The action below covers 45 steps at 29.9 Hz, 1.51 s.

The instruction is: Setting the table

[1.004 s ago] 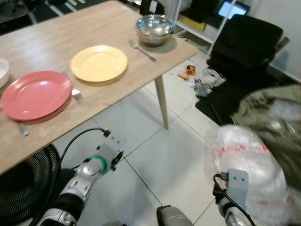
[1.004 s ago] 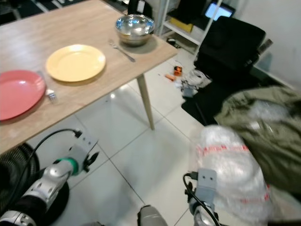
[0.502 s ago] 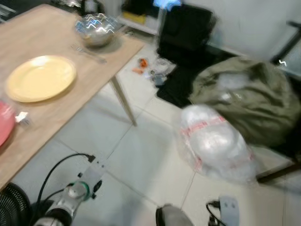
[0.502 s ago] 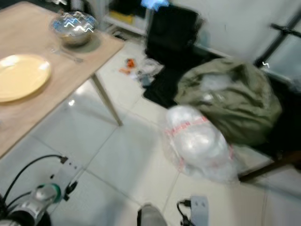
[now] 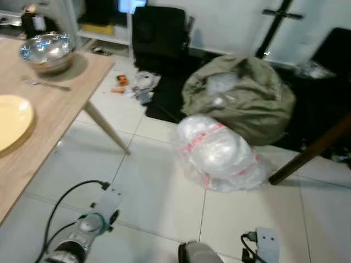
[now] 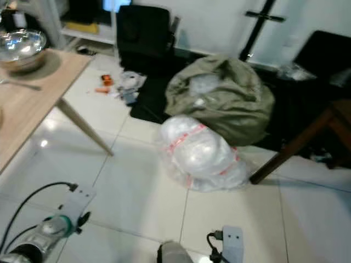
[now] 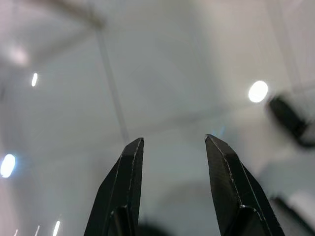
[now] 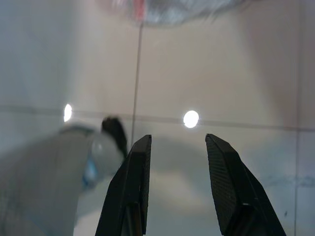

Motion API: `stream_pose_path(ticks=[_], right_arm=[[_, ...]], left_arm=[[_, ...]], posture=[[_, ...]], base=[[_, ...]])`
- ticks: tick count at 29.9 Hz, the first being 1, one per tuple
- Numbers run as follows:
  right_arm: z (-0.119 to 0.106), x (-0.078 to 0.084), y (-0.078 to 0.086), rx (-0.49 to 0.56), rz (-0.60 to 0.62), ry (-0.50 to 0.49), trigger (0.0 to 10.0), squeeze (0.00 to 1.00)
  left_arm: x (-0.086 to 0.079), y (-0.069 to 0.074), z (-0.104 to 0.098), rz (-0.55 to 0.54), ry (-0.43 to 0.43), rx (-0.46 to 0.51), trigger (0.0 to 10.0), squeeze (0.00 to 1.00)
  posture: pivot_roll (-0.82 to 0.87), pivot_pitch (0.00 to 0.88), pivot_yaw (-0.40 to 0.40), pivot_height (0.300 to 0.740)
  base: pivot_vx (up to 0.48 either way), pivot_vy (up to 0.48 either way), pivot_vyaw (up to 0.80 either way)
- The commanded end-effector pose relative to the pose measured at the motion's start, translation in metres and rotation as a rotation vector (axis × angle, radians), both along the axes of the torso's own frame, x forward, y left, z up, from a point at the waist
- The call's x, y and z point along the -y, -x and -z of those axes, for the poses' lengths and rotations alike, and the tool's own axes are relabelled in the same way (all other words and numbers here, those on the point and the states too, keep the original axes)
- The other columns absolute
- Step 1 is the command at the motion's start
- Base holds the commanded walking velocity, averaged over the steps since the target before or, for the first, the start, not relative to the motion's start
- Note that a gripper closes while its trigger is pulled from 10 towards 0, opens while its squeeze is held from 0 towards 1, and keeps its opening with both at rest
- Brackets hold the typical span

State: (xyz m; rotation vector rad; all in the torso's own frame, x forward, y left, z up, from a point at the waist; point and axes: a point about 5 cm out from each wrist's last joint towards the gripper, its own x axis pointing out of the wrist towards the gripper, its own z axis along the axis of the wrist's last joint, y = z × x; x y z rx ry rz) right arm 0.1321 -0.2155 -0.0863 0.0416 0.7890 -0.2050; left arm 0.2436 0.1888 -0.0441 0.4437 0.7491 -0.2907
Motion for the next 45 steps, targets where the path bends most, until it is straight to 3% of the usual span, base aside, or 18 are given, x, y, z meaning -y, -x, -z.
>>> stream_pose_path(ticks=[1, 9, 13, 18, 38, 45], right_arm=[[0.001, -0.002, 0.003, -0.002, 0.000, -0.003, 10.0, 0.00], [-0.008, -0.011, -0.026, 0.070, -0.075, -0.003, 10.0, 0.00], [-0.017, -0.010, -0.045, 0.124, -0.079, -0.006, 10.0, 0.00], [-0.022, -0.007, -0.055, 0.168, -0.041, -0.012, 10.0, 0.00], [-0.028, -0.007, -0.060, 0.240, -0.005, -0.005, 10.0, 0.00], [-0.029, 0.002, -0.059, 0.241, 0.047, 0.008, 10.0, 0.00]], left_arm=[[-0.010, 0.017, 0.011, -0.045, -0.010, -0.056, 10.0, 0.00], [-0.012, 0.019, 0.012, -0.090, 0.002, -0.039, 10.0, 0.00], [-0.014, 0.021, 0.013, -0.084, -0.001, -0.028, 10.0, 0.00], [-0.012, 0.022, 0.013, -0.090, 0.015, -0.020, 10.0, 0.00], [-0.004, 0.013, 0.008, -0.056, 0.036, 0.013, 10.0, 0.00], [-0.005, 0.012, 0.007, -0.069, 0.035, 0.021, 10.0, 0.00]], posture=[[-0.05, 0.000, 0.031, 0.740], [0.00, 0.001, -0.005, 0.740], [0.01, 0.005, -0.009, 0.740], [0.01, 0.007, -0.011, 0.740], [0.00, 0.008, 0.006, 0.740], [0.00, 0.008, 0.007, 0.740]], base=[[0.000, 0.000, -0.80], [0.000, 0.000, -0.80], [0.000, 0.000, -0.80], [0.000, 0.000, -0.80], [0.000, 0.000, -0.80], [0.000, 0.000, -0.80]])
